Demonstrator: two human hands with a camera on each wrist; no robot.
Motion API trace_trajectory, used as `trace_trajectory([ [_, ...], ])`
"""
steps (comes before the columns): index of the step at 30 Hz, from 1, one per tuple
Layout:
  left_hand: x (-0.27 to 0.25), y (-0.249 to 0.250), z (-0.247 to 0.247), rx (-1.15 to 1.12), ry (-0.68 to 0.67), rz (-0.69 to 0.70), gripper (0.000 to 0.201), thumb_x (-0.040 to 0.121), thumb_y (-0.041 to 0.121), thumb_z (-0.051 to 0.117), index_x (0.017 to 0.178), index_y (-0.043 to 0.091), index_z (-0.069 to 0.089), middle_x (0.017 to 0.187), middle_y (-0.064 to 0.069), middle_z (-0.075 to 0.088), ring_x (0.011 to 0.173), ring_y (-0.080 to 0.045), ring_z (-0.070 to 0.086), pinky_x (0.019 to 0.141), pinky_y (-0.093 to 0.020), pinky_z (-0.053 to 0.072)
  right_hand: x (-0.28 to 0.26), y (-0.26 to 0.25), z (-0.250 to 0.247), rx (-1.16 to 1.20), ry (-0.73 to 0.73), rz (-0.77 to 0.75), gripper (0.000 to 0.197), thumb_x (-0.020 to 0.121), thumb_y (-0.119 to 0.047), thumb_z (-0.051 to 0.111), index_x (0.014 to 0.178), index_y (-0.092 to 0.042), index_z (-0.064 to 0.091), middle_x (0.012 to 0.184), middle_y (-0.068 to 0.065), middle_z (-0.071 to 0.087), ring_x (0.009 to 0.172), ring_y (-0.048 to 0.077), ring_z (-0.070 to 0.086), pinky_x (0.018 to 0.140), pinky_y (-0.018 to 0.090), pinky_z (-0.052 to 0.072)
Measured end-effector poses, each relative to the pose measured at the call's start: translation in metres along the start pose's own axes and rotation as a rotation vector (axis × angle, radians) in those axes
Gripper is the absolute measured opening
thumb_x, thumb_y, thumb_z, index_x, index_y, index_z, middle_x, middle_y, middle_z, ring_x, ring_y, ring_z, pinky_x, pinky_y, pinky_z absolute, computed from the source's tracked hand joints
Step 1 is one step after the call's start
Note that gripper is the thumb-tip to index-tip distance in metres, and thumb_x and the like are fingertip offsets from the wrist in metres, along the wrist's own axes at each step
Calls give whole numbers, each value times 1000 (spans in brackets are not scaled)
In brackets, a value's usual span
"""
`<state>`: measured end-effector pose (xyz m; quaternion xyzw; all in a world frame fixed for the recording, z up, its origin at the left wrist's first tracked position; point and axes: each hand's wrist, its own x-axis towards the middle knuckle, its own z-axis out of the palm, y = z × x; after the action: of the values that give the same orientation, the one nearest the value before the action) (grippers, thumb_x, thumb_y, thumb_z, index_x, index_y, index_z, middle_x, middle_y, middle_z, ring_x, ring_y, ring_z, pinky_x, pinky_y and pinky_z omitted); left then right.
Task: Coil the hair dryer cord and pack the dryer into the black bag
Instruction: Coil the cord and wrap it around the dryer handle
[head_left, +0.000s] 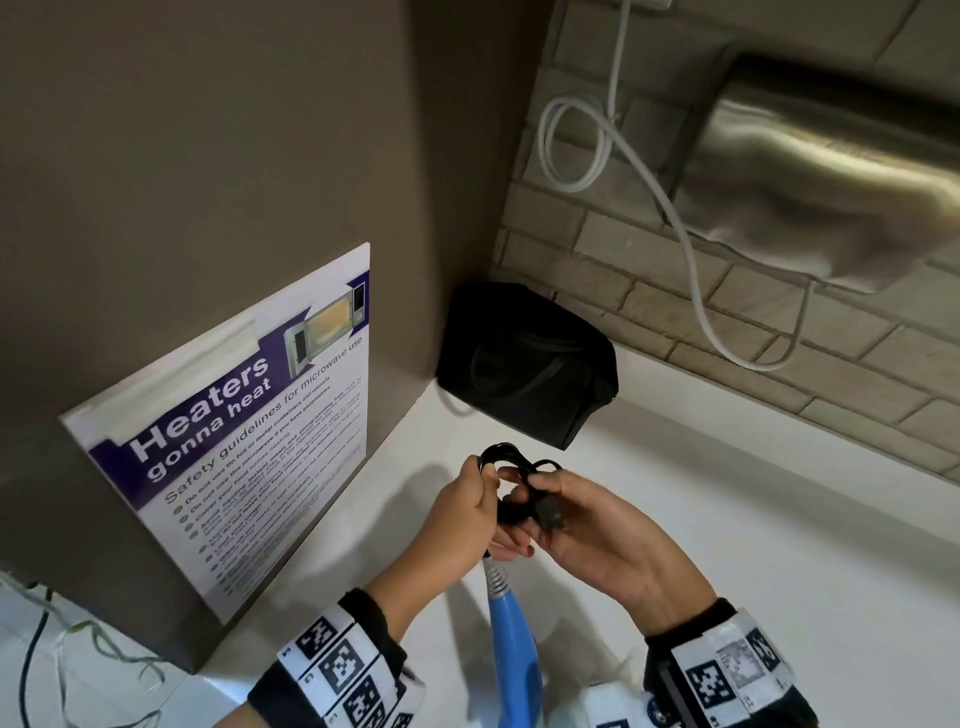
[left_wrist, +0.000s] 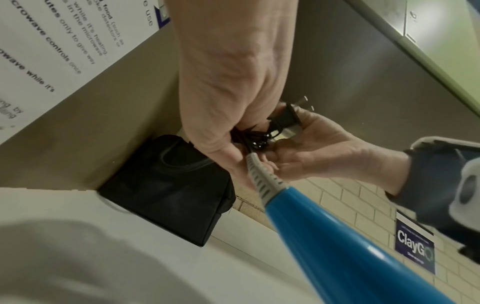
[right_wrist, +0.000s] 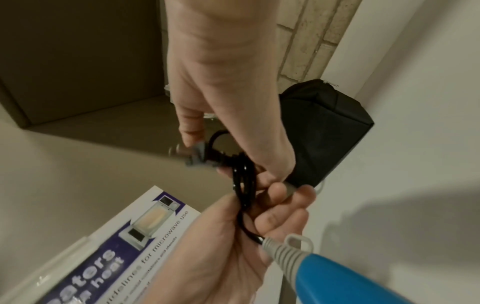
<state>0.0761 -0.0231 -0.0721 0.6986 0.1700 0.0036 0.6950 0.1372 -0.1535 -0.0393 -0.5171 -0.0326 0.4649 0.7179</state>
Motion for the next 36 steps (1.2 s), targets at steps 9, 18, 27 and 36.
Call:
trace_trajectory([
  [9, 12, -17, -1, -83, 90, -65, 28, 103, 30, 30, 97, 13, 52, 96, -5, 66, 92, -18, 66, 93, -35, 53, -5, 9, 0, -342, 137, -82, 34, 88, 15, 43, 114, 2, 62, 115, 12, 69, 114, 21, 62, 101, 28, 47],
  [18, 20, -16, -5, -531, 47, -144, 29, 102, 24, 36, 109, 4, 56, 108, -16, 72, 103, -28, 68, 94, -41, 52, -24, 15, 14, -510, 150, -60, 40, 96, 1, 40, 116, -24, 64, 119, -7, 68, 114, 2, 59, 102, 21, 45],
  [27, 30, -18, -13, -867, 198, -275, 29, 103, 16, 33, 105, -8, 49, 113, -33, 64, 100, -40, 65, 86, -43, 54, -40, 45, 25, -726, 9, 3, 51, 96, 2, 37, 116, -42, 57, 121, -10, 66, 120, 0, 55, 109, 24, 36],
  [36, 23, -3, -4, -771, 173, -111, 37, 102, 21, 39, 113, -11, 53, 99, -20, 71, 80, -25, 73, 71, -32, 61, -35, 29, 21, -673, 47, -9, 30, 88, 1, 52, 115, -12, 55, 90, 5, 73, 75, 9, 62, 62, 17, 44],
])
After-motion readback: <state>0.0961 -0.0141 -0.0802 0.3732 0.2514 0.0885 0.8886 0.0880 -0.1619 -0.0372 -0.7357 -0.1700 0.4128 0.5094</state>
